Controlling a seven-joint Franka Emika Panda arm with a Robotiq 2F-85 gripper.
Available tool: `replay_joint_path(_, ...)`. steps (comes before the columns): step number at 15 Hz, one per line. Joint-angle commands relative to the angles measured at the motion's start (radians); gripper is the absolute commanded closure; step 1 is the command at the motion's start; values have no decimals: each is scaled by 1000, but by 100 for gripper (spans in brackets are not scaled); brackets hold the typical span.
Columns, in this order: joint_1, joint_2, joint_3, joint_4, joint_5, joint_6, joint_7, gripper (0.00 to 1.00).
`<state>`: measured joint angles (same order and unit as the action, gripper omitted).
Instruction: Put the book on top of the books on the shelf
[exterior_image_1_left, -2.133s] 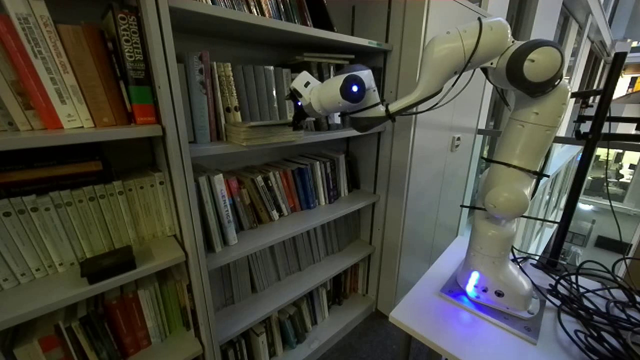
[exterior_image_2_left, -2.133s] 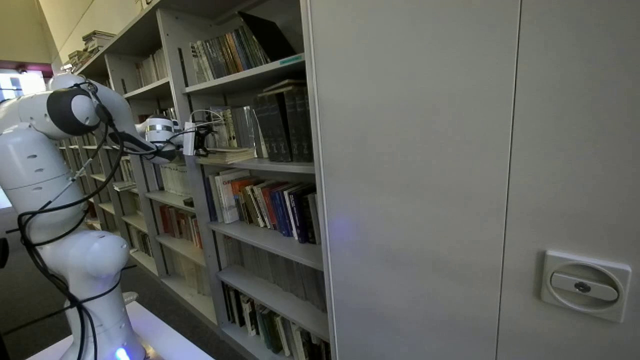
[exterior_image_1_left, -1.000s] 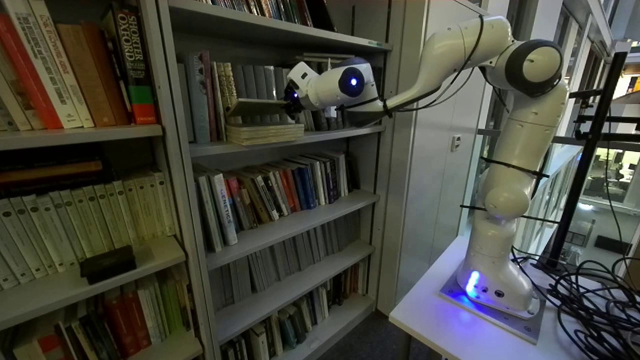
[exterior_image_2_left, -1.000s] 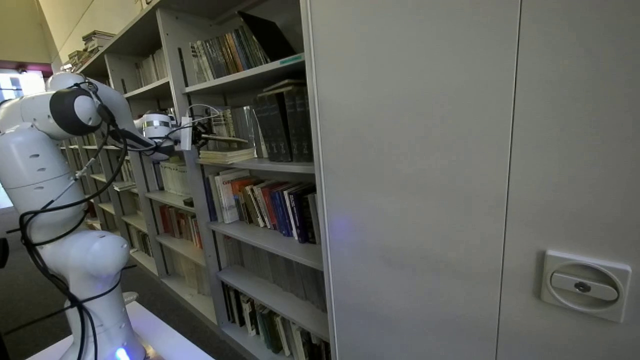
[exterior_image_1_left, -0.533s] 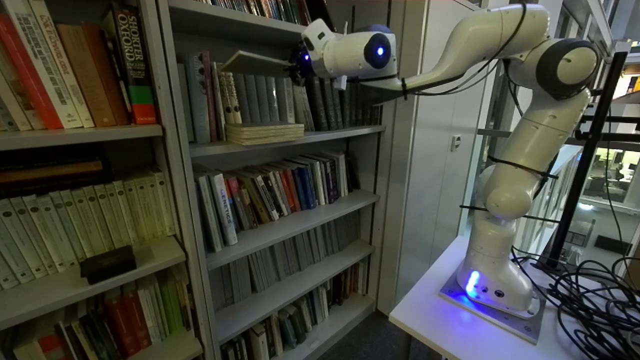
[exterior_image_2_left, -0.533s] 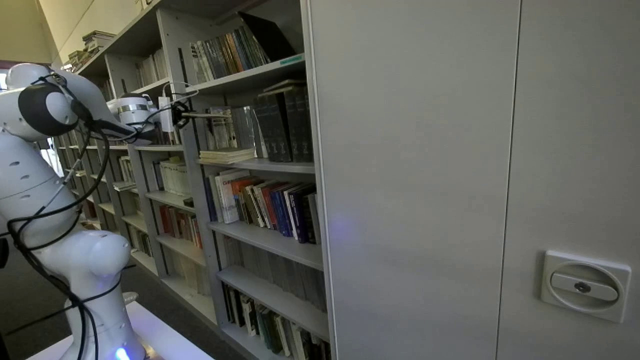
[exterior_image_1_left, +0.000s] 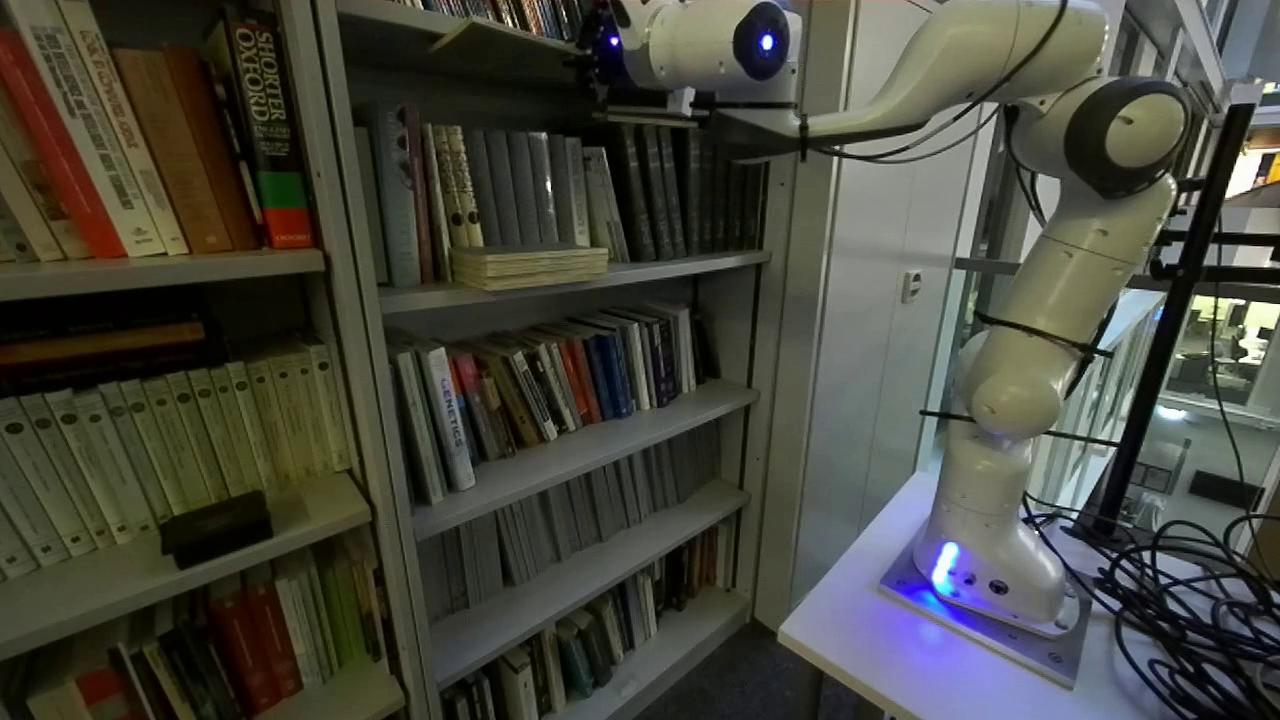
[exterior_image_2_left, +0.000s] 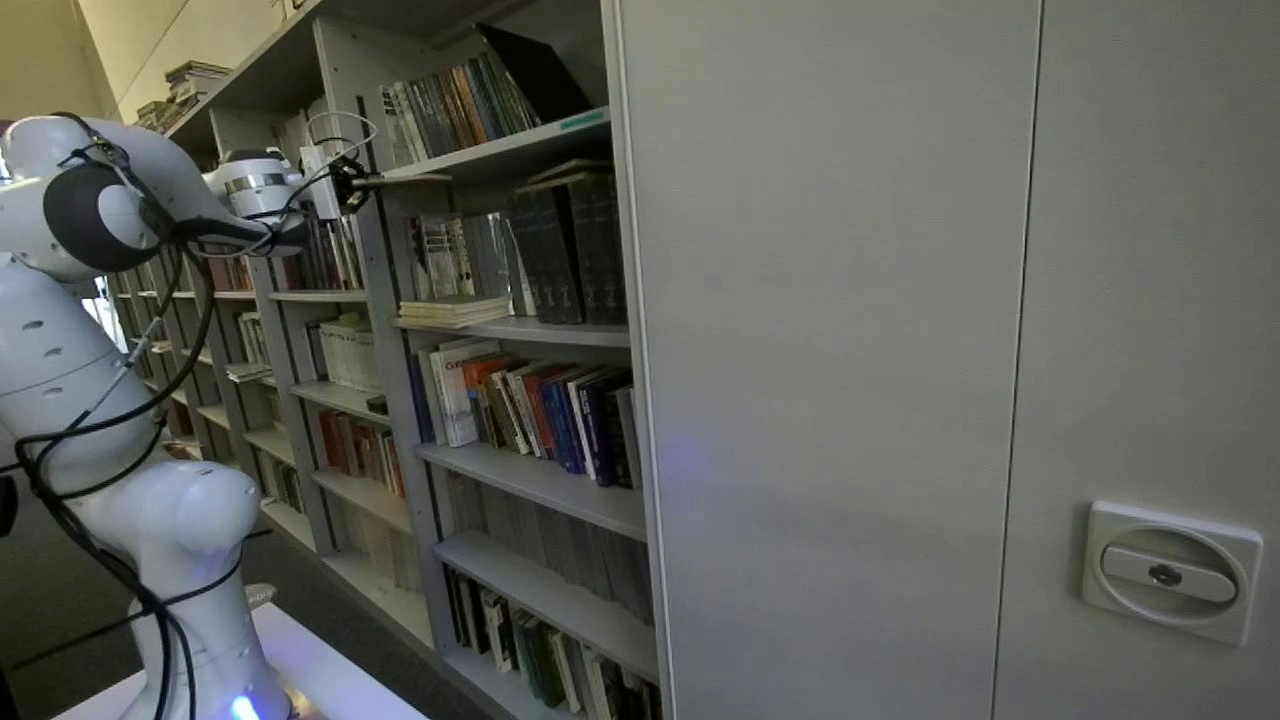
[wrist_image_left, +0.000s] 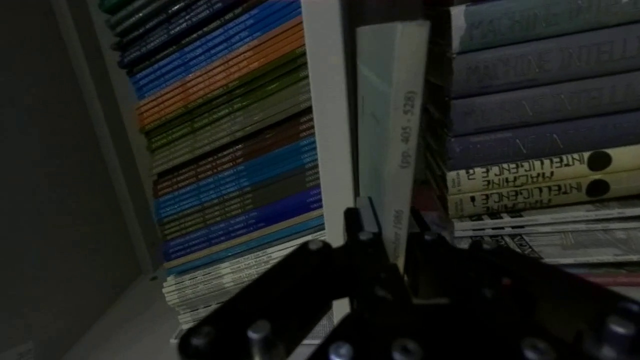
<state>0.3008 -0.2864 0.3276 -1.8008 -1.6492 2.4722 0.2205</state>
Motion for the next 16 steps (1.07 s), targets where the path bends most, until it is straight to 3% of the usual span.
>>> replay_joint_path(1,-27,124,0,170,-72,4,-79,97)
replay_joint_path(5,-26,191,-10,231,-76,3,-131,97)
replay_joint_path(16,-27,175,-27,137,-76,-16,-66,97)
